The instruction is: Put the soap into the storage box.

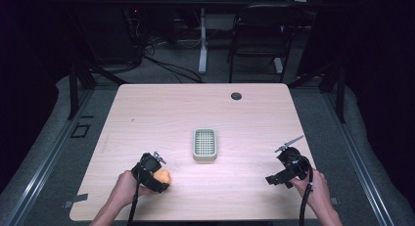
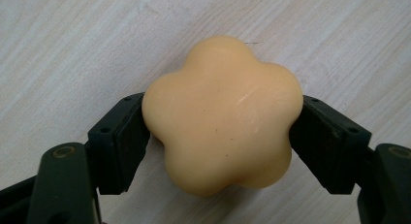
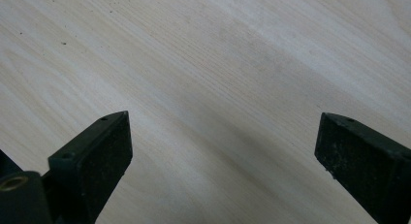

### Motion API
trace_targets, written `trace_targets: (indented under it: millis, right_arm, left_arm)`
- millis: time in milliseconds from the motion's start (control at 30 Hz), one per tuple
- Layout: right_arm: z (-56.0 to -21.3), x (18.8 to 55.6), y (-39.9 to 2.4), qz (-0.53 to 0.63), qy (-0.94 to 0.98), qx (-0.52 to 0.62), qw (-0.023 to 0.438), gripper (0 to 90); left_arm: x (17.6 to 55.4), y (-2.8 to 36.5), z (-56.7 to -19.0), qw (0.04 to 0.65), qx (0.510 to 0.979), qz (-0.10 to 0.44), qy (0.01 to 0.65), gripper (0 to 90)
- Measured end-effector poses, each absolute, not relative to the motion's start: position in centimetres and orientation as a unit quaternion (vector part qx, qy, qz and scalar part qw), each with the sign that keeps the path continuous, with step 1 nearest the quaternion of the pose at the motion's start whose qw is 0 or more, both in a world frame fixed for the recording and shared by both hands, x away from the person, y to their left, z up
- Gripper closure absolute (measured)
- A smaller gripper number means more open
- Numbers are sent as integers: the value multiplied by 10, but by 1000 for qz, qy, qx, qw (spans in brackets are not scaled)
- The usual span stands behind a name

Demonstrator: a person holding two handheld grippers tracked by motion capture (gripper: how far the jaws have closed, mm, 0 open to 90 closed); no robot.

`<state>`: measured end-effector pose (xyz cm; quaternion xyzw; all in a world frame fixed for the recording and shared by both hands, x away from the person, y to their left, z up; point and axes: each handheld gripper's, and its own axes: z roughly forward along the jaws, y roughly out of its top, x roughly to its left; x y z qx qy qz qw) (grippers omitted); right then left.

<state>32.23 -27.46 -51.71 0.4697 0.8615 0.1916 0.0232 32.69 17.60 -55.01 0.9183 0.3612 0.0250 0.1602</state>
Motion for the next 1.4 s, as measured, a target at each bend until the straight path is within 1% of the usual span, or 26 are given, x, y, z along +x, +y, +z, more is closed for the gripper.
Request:
trace_targets:
  millis: [467, 667, 1400]
  right_arm:
    - [-517, 322, -275, 193, 861, 469, 24, 63]
    - [-517, 322, -276, 188, 862, 469, 29, 63]
    - [-517, 323, -276, 186, 863, 469, 27, 63]
  left_arm:
    - [327, 177, -550, 164, 919, 27, 358, 254]
    - [327, 179, -547, 169, 918, 27, 358, 254]
    - [325, 185, -533, 184, 914, 37, 360, 257]
